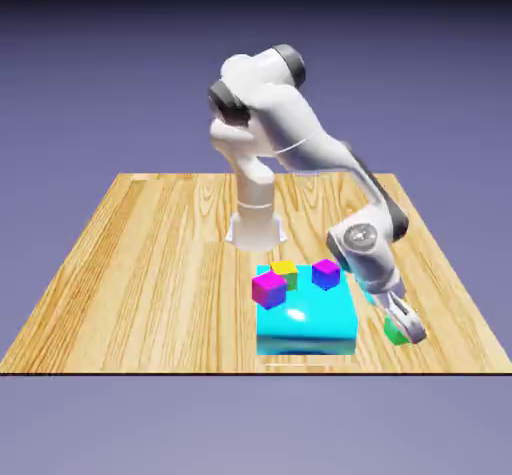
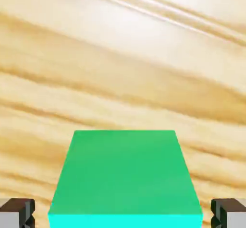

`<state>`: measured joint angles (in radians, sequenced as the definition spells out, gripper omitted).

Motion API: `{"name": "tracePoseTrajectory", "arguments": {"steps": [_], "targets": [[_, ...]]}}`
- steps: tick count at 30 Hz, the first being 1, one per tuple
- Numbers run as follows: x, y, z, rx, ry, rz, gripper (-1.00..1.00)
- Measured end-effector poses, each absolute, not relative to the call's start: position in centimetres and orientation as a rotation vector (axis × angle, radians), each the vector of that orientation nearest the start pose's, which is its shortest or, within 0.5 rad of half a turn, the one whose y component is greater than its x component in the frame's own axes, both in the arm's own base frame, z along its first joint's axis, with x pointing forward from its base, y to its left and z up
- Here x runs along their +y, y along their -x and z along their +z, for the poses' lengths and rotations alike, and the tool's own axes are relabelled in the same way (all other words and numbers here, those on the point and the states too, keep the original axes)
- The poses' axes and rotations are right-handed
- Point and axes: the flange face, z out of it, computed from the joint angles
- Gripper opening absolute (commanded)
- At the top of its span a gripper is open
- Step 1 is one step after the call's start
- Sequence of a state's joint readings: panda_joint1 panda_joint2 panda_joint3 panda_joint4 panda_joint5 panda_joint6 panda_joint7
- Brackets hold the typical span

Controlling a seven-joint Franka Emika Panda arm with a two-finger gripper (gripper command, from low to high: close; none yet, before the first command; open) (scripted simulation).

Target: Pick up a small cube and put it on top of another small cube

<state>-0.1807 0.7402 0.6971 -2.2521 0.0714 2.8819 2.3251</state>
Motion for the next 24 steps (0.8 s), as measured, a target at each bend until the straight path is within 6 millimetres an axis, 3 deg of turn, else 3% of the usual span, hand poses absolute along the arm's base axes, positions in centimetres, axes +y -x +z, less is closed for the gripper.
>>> {"name": "tracePoseTrajectory", "arguments": {"steps": [4, 6, 12, 20, 24], "targets": [[26.6, -45.8, 17.3, 2.508, 1.565, 0.686, -1.00], [27.1, -46.6, 18.8, 2.425, 1.661, 0.641, -1.00], [21.5, -49.7, 22.8, 2.315, 1.882, 0.458, -1.00], [8.7, -49.1, 28.8, 2.445, 1.756, 0.462, -1.00], [1.4, -46.3, 31.2, 2.585, 1.456, 0.557, -1.00]]}}
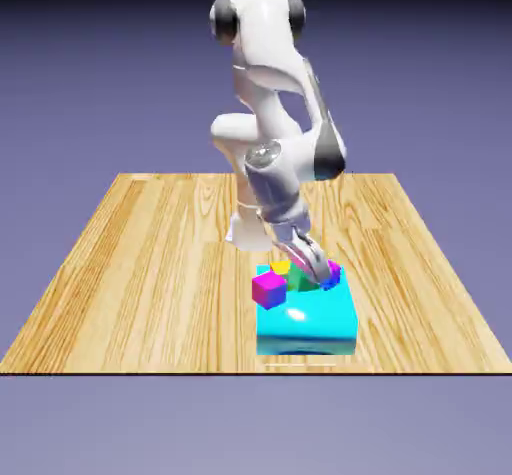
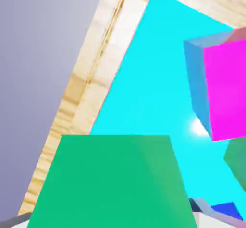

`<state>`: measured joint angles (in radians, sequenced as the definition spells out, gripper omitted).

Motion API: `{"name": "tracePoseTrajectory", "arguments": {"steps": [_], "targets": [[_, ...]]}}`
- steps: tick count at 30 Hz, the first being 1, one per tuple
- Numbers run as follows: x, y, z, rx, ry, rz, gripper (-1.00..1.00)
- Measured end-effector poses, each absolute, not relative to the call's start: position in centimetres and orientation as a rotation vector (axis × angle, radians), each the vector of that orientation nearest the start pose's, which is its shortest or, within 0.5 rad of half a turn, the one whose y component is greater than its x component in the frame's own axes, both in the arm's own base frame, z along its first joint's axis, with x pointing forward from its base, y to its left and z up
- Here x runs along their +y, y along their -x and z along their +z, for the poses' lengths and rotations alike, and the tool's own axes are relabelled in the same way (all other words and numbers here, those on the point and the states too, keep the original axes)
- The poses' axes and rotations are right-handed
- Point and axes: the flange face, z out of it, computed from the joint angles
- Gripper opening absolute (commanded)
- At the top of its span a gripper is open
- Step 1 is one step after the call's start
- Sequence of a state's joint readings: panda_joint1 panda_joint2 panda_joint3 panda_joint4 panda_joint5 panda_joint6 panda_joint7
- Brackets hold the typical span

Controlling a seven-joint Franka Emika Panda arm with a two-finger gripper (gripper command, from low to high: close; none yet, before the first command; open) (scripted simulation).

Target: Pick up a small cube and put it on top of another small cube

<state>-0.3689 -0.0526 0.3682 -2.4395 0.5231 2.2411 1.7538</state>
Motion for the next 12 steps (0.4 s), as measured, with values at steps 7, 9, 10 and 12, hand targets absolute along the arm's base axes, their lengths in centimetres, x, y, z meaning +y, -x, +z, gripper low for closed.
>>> {"name": "tracePoseTrajectory", "arguments": {"steps": [7, 9, 10, 12], "targets": [[-2.8, -43.6, 30.5, 2.669, 1.114, 0.639, -1.00], [-1.5, -43.5, 27.6, 2.669, 1.123, 0.638, -1.00], [-1.4, -43.4, 27.0, 2.670, 1.121, 0.637, 1.00], [-1.7, -43.4, 27.0, 2.674, 1.113, 0.636, 1.00]]}}
